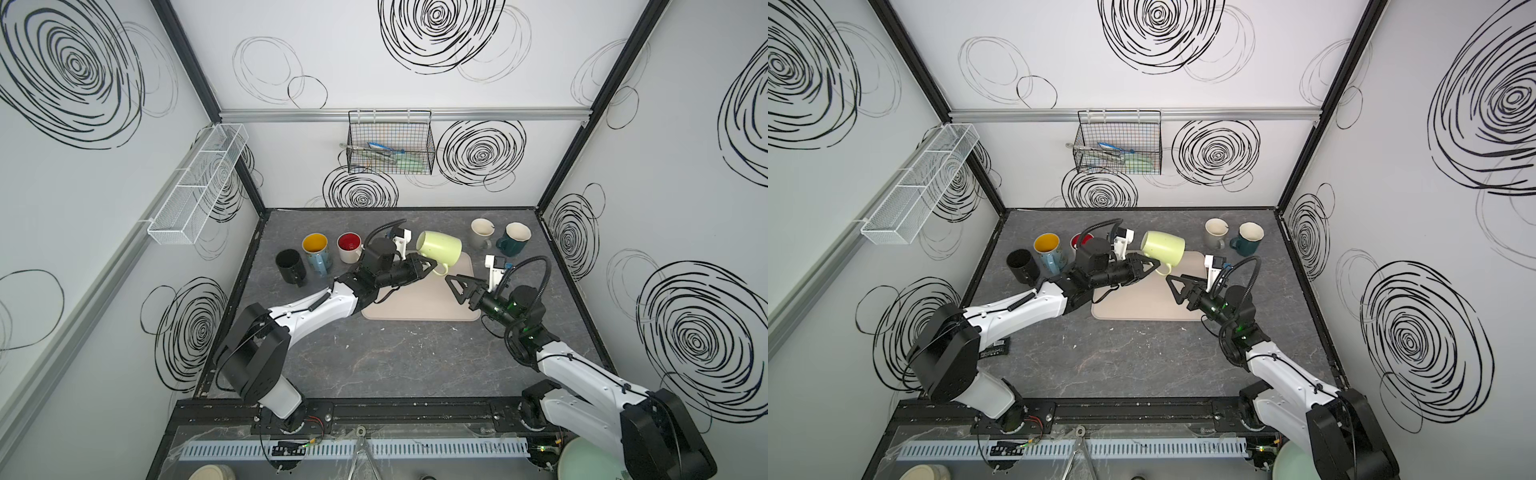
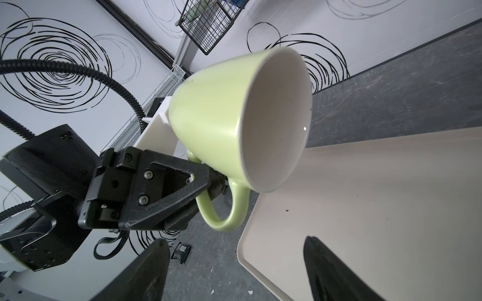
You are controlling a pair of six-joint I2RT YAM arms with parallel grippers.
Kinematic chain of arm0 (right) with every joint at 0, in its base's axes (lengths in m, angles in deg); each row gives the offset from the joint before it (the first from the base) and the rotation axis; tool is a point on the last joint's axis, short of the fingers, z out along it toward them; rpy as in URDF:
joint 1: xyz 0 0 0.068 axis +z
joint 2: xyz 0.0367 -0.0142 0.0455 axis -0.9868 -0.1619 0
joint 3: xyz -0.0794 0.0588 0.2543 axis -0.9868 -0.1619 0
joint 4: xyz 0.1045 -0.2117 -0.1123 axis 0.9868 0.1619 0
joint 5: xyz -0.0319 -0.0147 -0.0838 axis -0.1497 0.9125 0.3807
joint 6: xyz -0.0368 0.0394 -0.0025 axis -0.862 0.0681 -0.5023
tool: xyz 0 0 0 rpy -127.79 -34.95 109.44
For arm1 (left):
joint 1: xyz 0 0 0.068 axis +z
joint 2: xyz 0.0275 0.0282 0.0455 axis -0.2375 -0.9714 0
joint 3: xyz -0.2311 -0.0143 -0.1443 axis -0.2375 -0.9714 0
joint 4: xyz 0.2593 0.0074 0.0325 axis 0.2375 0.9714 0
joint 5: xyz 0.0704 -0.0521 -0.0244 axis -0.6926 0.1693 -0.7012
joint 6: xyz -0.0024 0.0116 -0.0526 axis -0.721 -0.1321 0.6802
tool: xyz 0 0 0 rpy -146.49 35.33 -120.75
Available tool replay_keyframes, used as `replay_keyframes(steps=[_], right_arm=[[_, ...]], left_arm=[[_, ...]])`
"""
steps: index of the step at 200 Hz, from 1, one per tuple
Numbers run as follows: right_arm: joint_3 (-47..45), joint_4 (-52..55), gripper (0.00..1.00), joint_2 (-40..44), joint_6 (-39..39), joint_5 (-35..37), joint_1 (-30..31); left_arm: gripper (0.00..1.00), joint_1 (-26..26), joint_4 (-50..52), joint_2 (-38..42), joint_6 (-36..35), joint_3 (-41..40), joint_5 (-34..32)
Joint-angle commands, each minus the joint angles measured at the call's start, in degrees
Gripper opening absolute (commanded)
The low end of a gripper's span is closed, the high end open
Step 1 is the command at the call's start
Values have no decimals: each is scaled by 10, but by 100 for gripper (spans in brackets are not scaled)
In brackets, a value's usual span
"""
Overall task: Turn the mug right side up
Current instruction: Place the mug at the top-right of the table.
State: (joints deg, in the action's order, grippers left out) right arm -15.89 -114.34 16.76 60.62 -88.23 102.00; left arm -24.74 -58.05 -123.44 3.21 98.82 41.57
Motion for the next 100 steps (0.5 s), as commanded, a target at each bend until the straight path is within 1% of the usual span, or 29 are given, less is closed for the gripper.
replay_keyframes(steps=[1, 21, 55, 66, 76, 100], right_arm=[[20, -51, 82, -8, 5, -3, -3], [21, -70, 80, -22, 16, -3, -4], [32, -89, 72, -39, 22, -13, -10], [37, -95, 68, -42, 24, -12, -12], [42, -96, 64, -47, 26, -13, -12], [55, -102, 62, -63, 35, -23, -13]], left_arm=[[0, -3, -106, 27, 4, 0, 1], [0, -2, -118, 32, 9, -6, -1], [0, -2, -140, 40, 22, -18, -3], [0, -2, -143, 42, 29, -25, -4], [0, -2, -170, 44, 35, -31, -3], [0, -2, -210, 48, 50, -47, -6]])
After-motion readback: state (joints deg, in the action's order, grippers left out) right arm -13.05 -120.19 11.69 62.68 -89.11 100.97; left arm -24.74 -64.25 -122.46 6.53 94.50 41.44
